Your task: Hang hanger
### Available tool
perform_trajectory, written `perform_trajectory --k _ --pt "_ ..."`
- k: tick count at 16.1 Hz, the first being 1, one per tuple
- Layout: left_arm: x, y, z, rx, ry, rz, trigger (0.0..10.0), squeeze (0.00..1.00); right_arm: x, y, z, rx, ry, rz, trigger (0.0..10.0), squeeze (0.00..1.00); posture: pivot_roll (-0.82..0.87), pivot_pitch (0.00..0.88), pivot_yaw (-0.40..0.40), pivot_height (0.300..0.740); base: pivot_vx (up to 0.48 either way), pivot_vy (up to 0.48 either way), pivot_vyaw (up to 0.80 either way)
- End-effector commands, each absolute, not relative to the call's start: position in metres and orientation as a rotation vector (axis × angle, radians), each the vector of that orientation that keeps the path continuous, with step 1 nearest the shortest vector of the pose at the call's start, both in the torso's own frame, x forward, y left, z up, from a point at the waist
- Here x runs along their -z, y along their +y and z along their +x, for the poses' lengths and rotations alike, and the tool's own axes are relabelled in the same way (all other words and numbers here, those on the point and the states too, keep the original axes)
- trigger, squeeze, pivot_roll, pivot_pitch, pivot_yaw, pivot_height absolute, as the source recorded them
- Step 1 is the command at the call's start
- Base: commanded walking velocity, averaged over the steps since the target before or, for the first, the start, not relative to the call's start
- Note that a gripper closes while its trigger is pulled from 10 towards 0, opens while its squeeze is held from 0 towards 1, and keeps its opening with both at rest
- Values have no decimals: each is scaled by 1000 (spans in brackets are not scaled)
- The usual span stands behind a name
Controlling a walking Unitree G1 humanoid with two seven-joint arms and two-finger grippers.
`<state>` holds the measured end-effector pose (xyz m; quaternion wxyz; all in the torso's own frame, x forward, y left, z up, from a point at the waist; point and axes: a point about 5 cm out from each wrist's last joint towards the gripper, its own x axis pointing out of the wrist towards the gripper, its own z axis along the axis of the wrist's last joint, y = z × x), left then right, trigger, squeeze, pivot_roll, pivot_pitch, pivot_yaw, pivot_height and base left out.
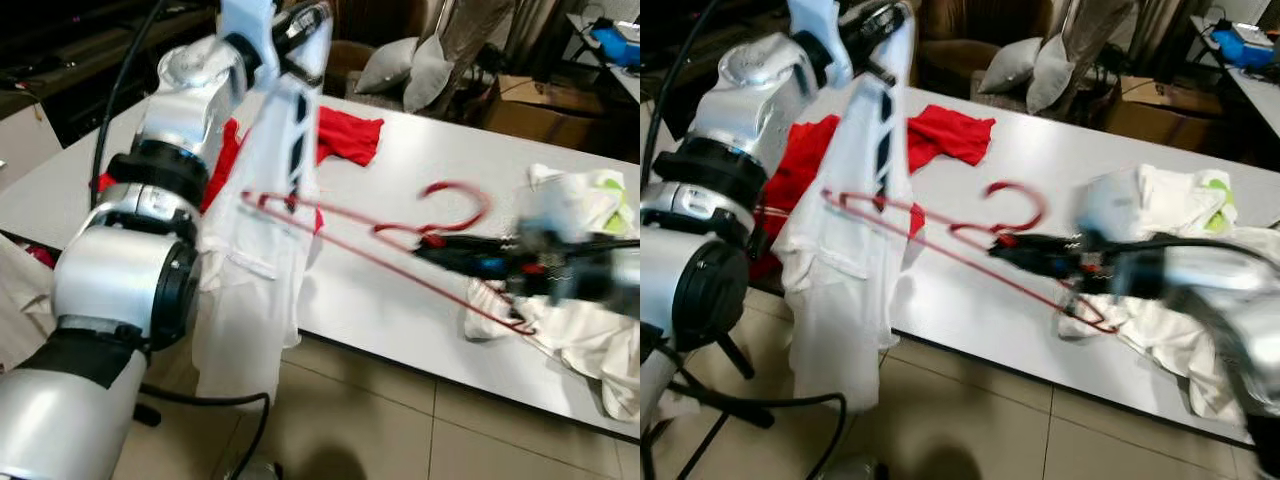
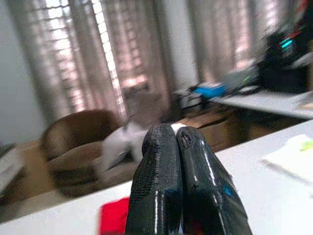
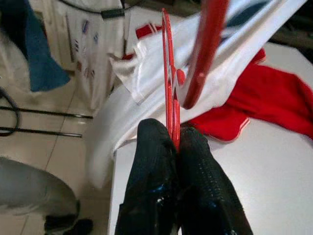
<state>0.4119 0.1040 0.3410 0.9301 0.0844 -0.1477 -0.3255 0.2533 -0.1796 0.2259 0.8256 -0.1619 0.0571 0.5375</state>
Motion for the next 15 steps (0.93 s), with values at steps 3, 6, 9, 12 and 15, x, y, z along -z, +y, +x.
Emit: perform_trajectory --k 3,6,9,12,15 --pt "-372 98 393 831 -399 124 10000 0 -219 -162 279 -1069 105 -411 10000 0 130 0 -49 740 0 0 0" --pt "-385 105 377 908 -411 82 10000 0 -226 -159 316 -904 56 -448 10000 0 143 0 -70 740 0 0 0" --pt "-427 123 359 902 -548 5 10000 0 -288 -178 373 -543 -156 -502 10000 0 154 0 -81 740 0 0 0" --pt "-473 154 340 863 -752 -160 10000 0 -383 -204 382 -224 -504 -512 10000 0 156 0 -85 740 0 0 0" --pt "-463 175 348 749 -719 -172 10000 0 -368 -191 387 -376 -483 -578 10000 0 155 0 -84 740 0 0 0"
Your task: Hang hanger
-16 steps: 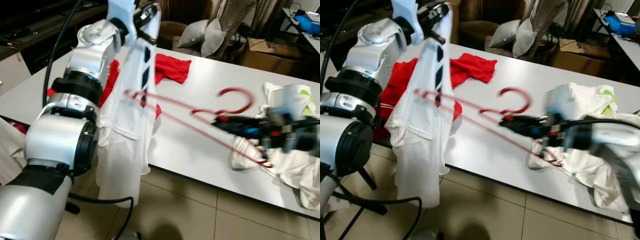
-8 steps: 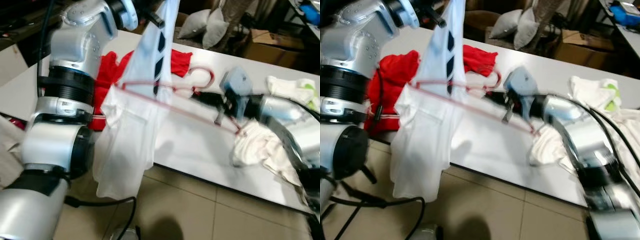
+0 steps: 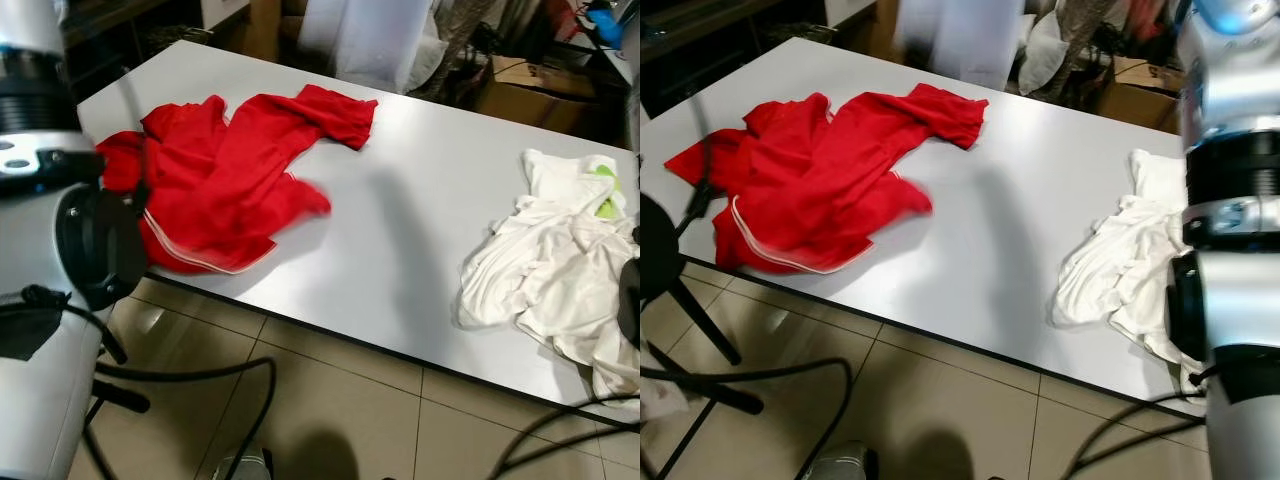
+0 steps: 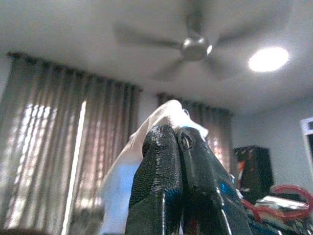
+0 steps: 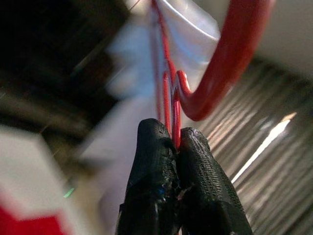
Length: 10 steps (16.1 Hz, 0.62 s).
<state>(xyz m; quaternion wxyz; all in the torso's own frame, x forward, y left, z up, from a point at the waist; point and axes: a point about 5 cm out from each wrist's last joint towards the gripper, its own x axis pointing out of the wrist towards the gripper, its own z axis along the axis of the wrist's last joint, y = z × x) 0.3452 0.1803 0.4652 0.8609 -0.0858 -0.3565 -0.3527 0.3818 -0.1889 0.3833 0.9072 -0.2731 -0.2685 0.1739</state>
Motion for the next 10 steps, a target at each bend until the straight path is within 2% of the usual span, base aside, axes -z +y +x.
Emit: perform_trajectory --k 1,2,4,7,8,10 --pt "-438 167 360 721 -635 -105 10000 0 -337 -185 391 -452 -404 -612 10000 0 154 0 -81 740 0 0 0" --pt "-426 163 365 715 -598 -84 10000 0 -324 -183 393 -477 -378 -618 10000 0 154 0 -79 740 0 0 0" --pt "-362 139 392 656 -390 -62 10000 0 -261 -178 392 -606 -227 -595 10000 0 155 0 -74 740 0 0 0" --pt "-274 110 404 594 -183 225 10000 0 -205 -181 369 -769 -100 -597 10000 0 143 0 -50 740 0 0 0" --pt "-253 108 408 526 -137 238 10000 0 -197 -187 356 -825 -84 -587 10000 0 122 0 -25 740 0 0 0" --pt "-254 111 413 441 -140 222 10000 0 -200 -195 343 -883 -75 -595 10000 0 116 0 -15 740 0 0 0"
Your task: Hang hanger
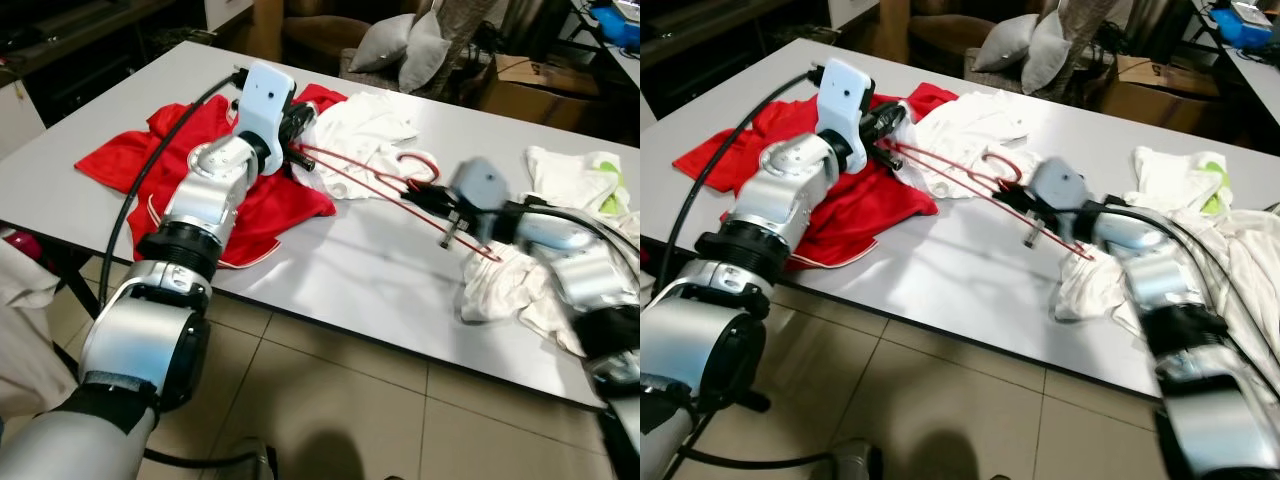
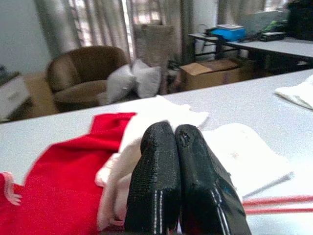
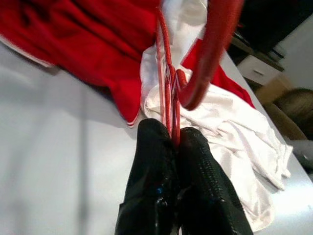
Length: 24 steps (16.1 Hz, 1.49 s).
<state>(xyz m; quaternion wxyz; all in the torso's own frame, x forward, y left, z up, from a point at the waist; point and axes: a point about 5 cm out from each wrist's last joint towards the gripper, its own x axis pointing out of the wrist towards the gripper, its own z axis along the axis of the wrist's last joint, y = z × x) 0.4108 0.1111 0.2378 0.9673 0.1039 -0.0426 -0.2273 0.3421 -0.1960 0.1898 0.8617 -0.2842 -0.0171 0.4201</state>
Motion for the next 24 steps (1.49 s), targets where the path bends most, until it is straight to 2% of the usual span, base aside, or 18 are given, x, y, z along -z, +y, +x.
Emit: perform_trajectory --k 1,3,5,8,10,11,12,13,15,16,18,19,20,22,23,24 --pt "-259 113 414 419 -148 215 10000 0 -202 -198 338 -915 -59 -593 10000 0 109 0 -7 740 0 0 0" --pt "-268 131 422 264 -160 271 10000 0 -210 -204 310 -1071 -2 -612 10000 0 107 0 2 740 0 0 0" --pt "-262 141 422 213 -148 343 10000 0 -217 -208 300 -1101 11 -600 10000 0 101 0 14 740 0 0 0" --pt "-237 159 419 246 -58 424 10000 0 -235 -219 284 -1105 18 -592 10000 0 85 0 30 740 0 0 0" --pt "-212 171 412 342 45 380 10000 0 -257 -227 271 -1079 -29 -565 10000 0 77 0 32 740 0 0 0" --pt "-191 179 397 544 111 353 10000 345 -273 -236 260 -1025 -77 -550 10000 0 68 0 35 740 0 0 0" --pt "-185 182 392 592 120 366 10000 808 -276 -238 257 -1007 -85 -543 10000 0 65 0 36 740 0 0 0" --pt "-180 187 387 604 131 362 10000 1000 -277 -239 254 -992 -95 -526 10000 0 64 0 38 740 0 0 0" --pt "-174 198 370 630 152 358 10000 1000 -267 -238 246 -953 -72 -490 10000 0 63 0 42 740 0 0 0" --pt "-170 208 343 688 199 348 10000 1000 -251 -235 241 -884 -9 -466 10000 0 56 0 47 740 0 0 0" --pt "-172 217 319 732 230 318 10000 1000 -241 -229 239 -820 11 -459 10000 0 57 0 45 740 0 0 0" --pt "-183 222 294 791 220 274 10000 1000 -235 -221 246 -716 13 -415 10000 0 56 0 21 740 0 0 0" --pt "-188 222 286 812 211 250 10000 1000 -234 -218 249 -678 17 -391 10000 0 55 0 21 740 0 0 0" --pt "-223 211 275 752 3 46 10000 1000 -224 -209 255 -524 54 -265 10000 0 65 0 10 740 0 0 0" --pt "-226 209 276 698 -38 23 10000 1000 -221 -205 254 -496 52 -262 10000 0 61 0 10 740 0 0 0" --pt "-223 206 283 551 -83 -14 10000 1000 -212 -203 255 -349 56 -268 10000 0 59 0 12 740 0 0 0"
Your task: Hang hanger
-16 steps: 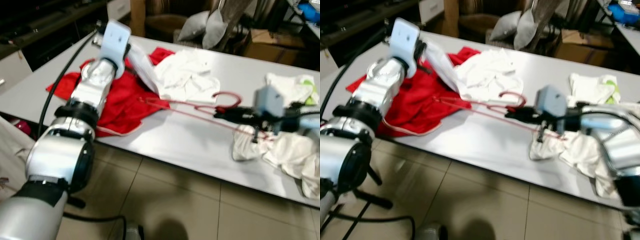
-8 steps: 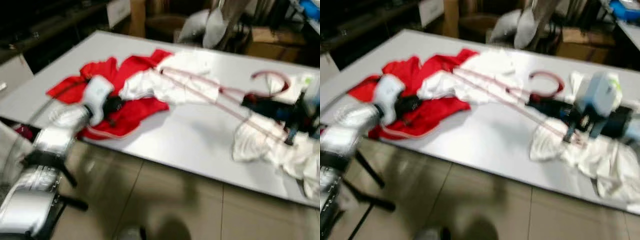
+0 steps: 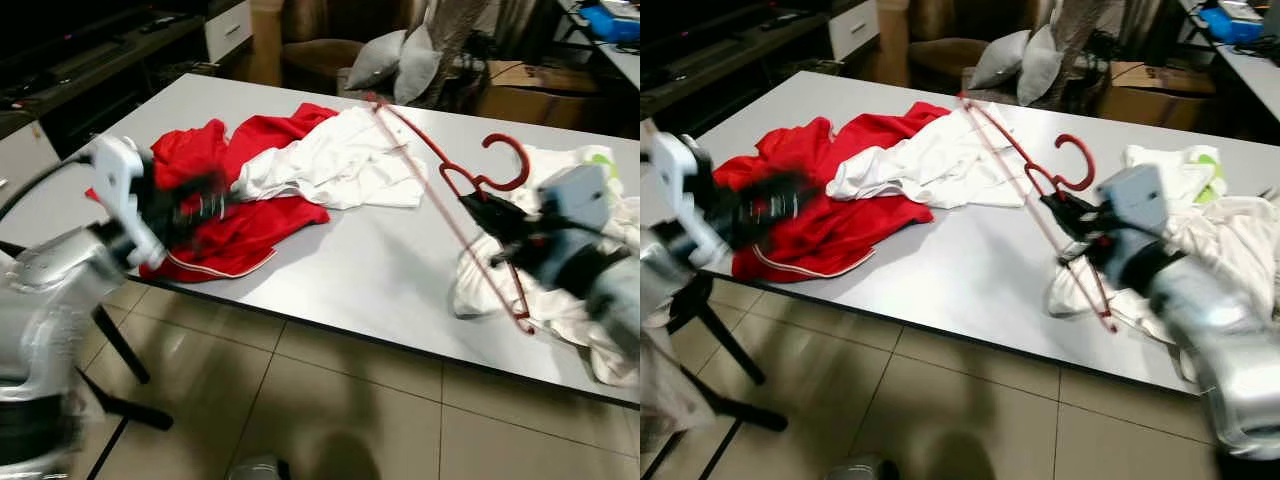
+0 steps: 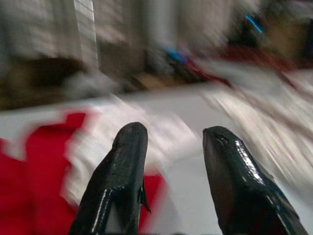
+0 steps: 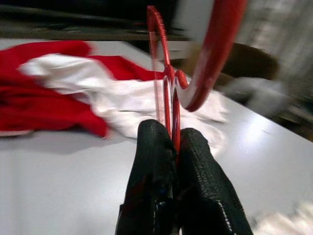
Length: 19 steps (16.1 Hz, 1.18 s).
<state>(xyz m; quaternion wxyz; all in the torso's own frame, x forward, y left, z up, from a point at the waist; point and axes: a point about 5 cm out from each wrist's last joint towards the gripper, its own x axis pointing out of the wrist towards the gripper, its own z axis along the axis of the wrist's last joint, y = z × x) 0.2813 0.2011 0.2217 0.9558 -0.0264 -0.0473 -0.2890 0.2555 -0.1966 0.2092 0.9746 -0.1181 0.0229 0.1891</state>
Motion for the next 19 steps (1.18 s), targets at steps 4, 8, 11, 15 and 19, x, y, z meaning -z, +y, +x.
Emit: perform_trajectory --k 4,8,11,15,19 --pt "-175 171 270 347 7 -52 10000 0 -176 -172 242 -177 125 -8 10000 0 61 0 -14 740 0 0 0" --pt "-153 147 268 310 61 46 10000 0 -170 -163 231 -116 127 -52 10000 0 44 0 -21 740 0 0 -166" --pt "-157 145 267 281 46 -27 10000 0 -175 -154 229 -130 91 7 10000 0 45 0 -18 740 0 0 -765" --pt "-157 137 269 306 32 -35 10000 0 -181 -142 230 -74 -5 44 10000 0 49 0 -20 740 0 0 -795" --pt "-152 143 260 251 54 -45 10000 0 -178 -143 229 -105 22 159 10000 0 47 0 -16 740 0 0 -200"
